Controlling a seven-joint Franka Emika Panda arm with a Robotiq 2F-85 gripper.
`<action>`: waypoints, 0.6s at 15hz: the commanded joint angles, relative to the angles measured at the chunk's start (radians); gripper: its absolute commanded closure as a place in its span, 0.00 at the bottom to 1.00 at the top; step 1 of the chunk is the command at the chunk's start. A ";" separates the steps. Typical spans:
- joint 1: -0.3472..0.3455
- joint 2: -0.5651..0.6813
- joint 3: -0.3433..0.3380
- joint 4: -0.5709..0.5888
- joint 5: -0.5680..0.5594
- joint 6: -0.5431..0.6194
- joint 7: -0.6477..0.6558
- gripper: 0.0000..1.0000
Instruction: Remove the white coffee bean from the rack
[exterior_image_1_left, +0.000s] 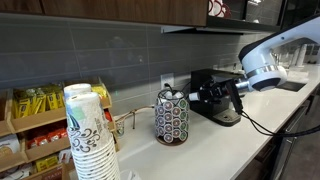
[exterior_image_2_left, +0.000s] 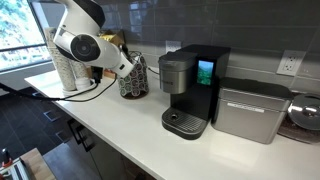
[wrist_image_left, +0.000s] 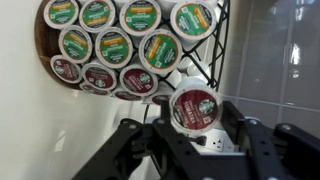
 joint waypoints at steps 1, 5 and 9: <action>-0.014 -0.079 0.024 -0.064 -0.216 0.086 0.133 0.72; -0.012 -0.115 0.064 -0.121 -0.512 0.226 0.284 0.72; -0.093 -0.133 0.160 -0.189 -0.844 0.231 0.472 0.72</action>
